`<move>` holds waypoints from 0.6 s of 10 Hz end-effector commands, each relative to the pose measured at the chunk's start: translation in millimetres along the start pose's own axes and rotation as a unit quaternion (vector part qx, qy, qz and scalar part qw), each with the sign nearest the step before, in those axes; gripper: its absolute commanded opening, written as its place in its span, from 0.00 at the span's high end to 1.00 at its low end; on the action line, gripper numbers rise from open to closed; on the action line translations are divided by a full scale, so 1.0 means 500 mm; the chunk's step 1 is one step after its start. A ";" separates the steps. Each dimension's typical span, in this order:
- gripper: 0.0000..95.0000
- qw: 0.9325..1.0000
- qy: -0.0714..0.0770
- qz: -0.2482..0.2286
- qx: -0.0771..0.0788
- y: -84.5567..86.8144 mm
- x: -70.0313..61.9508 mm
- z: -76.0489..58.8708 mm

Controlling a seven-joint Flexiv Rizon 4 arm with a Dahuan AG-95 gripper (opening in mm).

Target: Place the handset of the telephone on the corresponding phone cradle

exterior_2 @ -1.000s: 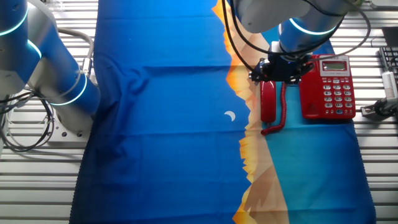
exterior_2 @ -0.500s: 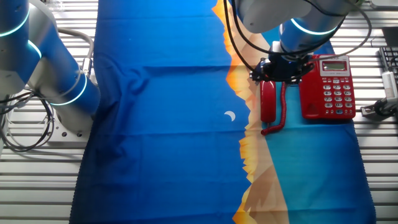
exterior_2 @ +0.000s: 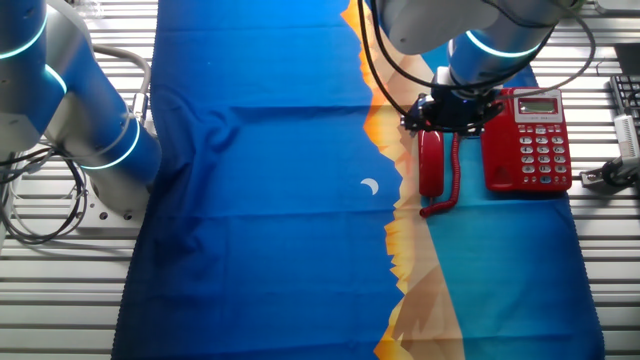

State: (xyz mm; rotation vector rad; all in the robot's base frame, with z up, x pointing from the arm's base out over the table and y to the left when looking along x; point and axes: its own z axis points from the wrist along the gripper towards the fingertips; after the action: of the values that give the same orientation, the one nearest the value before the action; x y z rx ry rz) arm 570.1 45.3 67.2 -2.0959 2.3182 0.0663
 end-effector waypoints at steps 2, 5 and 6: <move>0.20 1.000 -0.008 -0.008 -0.001 -0.002 -0.001 0.012; 0.20 1.000 -0.009 -0.022 -0.001 -0.002 -0.001 0.018; 0.20 1.000 -0.008 -0.028 -0.001 -0.003 -0.001 0.019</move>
State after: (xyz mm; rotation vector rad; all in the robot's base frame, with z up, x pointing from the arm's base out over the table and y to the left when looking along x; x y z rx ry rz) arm 571.4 46.0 56.7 -2.1557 2.2455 0.0836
